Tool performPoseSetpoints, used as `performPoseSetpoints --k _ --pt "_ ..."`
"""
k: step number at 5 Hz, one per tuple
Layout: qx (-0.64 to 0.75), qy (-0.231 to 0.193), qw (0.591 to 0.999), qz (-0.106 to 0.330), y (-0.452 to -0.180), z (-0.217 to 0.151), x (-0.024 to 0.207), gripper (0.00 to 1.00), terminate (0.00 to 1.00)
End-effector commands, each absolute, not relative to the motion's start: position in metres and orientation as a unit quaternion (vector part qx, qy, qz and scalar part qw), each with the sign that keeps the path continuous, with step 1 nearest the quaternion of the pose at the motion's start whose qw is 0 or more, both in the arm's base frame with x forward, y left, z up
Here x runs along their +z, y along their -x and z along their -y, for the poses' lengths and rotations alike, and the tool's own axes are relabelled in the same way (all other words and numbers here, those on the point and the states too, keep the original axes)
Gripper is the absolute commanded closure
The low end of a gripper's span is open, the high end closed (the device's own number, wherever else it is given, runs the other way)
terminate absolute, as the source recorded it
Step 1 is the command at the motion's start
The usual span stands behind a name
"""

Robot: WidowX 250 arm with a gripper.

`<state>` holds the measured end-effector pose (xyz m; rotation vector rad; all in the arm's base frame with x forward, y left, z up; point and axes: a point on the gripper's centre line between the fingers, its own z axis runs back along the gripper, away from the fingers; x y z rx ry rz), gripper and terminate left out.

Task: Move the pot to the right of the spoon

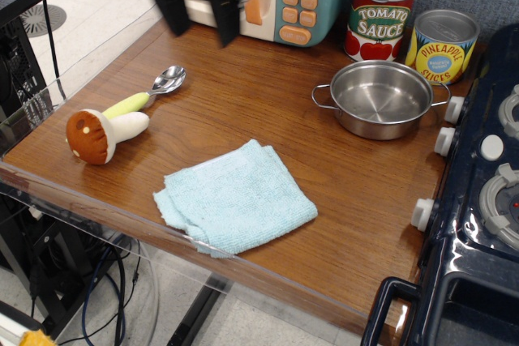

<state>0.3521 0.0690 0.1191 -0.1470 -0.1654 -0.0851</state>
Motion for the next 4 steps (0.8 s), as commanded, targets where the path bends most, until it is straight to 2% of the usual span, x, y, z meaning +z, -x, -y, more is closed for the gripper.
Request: performPoseSetpoints --k 1,3,4 --pt "-0.041 0.077 0.991 0.102 -0.397 -0.027 0.11 0.0 0.0" --pt "-0.068 0.087 0.991 0.079 -0.421 -0.001 0.08 0.0 0.0" --pt "-0.072 0.088 0.991 0.076 -0.43 0.005 0.071 0.0 0.0"
